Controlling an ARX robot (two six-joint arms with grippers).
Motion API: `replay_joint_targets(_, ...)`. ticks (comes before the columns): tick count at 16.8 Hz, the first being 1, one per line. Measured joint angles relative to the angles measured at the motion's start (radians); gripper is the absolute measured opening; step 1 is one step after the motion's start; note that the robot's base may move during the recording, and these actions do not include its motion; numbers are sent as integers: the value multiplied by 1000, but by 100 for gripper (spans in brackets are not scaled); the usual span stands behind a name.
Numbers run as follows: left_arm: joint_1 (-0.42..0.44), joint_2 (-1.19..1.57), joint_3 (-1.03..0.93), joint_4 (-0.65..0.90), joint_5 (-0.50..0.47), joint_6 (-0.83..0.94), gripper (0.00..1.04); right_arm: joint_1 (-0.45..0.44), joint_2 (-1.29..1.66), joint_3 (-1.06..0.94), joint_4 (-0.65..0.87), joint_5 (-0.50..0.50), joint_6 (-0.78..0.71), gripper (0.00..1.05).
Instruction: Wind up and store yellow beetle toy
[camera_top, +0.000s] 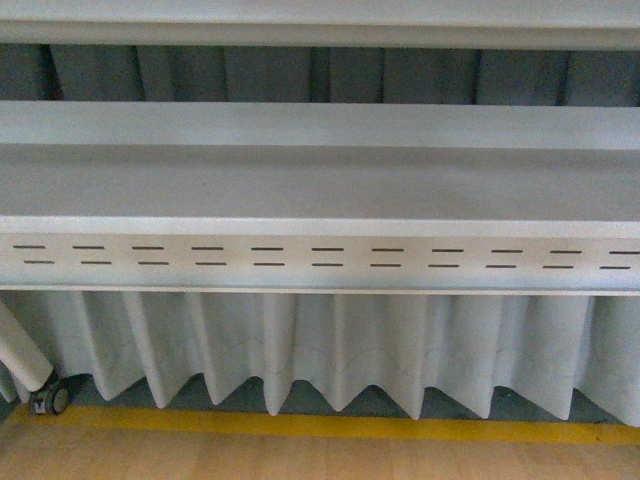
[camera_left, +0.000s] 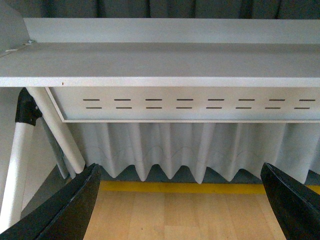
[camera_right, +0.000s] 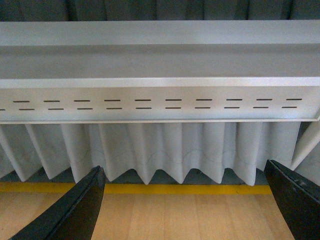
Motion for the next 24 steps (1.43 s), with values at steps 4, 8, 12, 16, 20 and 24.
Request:
replay_joint_targets(4, 0, 0, 0, 0, 0, 0, 98, 0, 0, 0, 0, 0, 0, 98)
replay_joint_targets(8, 0, 0, 0, 0, 0, 0, 98, 0, 0, 0, 0, 0, 0, 98)
replay_joint_targets(12, 0, 0, 0, 0, 0, 0, 98, 0, 0, 0, 0, 0, 0, 98)
replay_joint_targets(16, 0, 0, 0, 0, 0, 0, 98, 0, 0, 0, 0, 0, 0, 98)
replay_joint_targets(20, 0, 0, 0, 0, 0, 0, 98, 0, 0, 0, -1, 0, 0, 98)
replay_joint_targets(24, 0, 0, 0, -2, -1, 0, 98, 0, 0, 0, -2, 0, 0, 98)
